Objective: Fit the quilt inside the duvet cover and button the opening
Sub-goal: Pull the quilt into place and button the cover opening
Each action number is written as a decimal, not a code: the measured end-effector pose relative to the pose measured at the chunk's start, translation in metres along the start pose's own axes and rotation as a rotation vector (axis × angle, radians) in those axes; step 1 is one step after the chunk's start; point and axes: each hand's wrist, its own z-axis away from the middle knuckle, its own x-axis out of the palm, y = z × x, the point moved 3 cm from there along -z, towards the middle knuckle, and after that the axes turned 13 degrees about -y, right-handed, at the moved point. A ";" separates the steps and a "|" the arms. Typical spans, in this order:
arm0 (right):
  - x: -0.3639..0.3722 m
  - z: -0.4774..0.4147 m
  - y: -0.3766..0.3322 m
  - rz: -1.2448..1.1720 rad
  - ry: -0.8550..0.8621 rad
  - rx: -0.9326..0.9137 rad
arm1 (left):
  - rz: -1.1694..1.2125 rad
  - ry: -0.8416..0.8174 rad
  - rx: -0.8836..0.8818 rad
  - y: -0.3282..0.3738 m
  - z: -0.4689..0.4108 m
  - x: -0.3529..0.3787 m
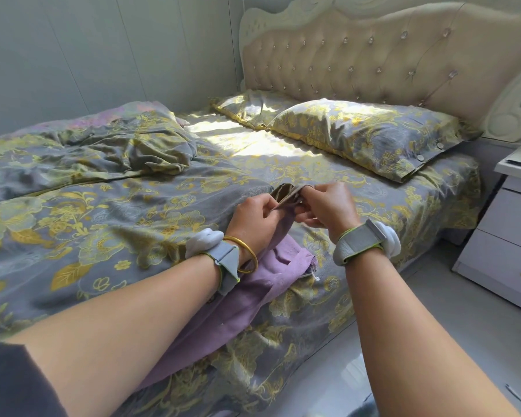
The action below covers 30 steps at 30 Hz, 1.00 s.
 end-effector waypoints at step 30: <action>0.073 0.047 0.065 -0.109 -0.818 0.307 | 0.111 -0.335 -0.217 0.000 0.040 -0.032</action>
